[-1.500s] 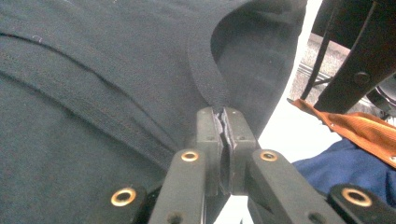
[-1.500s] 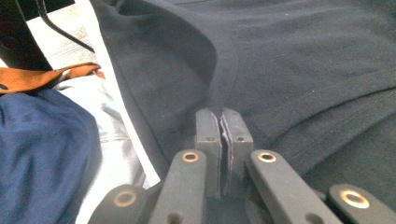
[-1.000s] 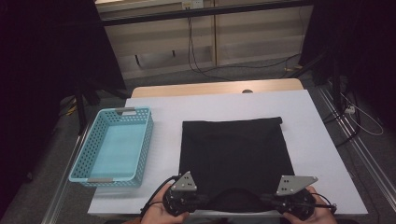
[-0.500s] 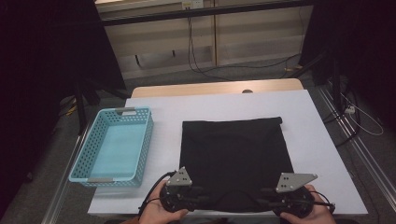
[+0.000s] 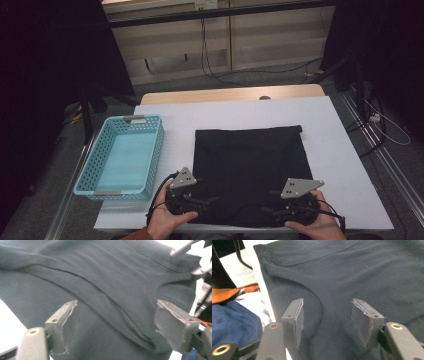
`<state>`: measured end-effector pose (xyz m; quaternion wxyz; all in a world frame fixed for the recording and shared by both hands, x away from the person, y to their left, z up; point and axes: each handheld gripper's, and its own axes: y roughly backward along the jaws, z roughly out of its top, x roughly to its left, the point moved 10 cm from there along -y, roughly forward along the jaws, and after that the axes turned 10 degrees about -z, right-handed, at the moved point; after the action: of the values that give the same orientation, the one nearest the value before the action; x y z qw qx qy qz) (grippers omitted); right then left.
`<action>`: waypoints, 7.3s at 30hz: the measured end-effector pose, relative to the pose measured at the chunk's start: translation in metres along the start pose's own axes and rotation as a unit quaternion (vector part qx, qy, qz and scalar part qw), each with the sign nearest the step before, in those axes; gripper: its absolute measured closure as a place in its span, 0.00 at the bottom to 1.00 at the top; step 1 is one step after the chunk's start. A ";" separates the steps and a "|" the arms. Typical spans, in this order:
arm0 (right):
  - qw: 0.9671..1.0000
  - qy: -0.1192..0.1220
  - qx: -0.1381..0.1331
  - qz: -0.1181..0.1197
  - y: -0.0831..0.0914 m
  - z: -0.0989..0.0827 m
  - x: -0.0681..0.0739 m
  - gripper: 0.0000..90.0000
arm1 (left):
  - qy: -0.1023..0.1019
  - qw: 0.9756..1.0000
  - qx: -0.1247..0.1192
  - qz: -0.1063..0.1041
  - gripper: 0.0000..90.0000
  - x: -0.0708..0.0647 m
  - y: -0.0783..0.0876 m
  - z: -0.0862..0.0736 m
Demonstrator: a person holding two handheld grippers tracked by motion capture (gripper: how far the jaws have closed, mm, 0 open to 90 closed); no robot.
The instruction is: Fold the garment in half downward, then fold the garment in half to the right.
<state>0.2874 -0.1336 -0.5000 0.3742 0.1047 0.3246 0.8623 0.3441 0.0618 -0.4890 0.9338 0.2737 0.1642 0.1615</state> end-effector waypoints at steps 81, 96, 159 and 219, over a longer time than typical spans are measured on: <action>0.994 0.058 0.011 0.090 -0.085 0.043 0.080 0.56 | 0.130 0.980 -0.009 0.153 0.34 0.212 -0.044 0.068; 0.994 0.061 0.012 0.090 -0.085 0.043 0.080 0.55 | 0.114 0.978 0.021 0.171 0.57 0.220 -0.058 0.054; 0.991 0.094 -0.008 0.093 -0.108 0.088 0.142 0.97 | 0.162 0.976 -0.057 0.133 0.96 0.205 -0.046 0.080; 0.999 -0.012 -0.001 0.035 -0.077 0.052 0.090 0.89 | 0.171 0.975 -0.081 0.113 0.96 0.195 -0.055 0.100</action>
<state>0.2912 -0.0056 -0.5151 0.3483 0.1259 0.3151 0.8738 0.5699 0.0486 -0.4829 0.8868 0.1818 0.2761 0.3229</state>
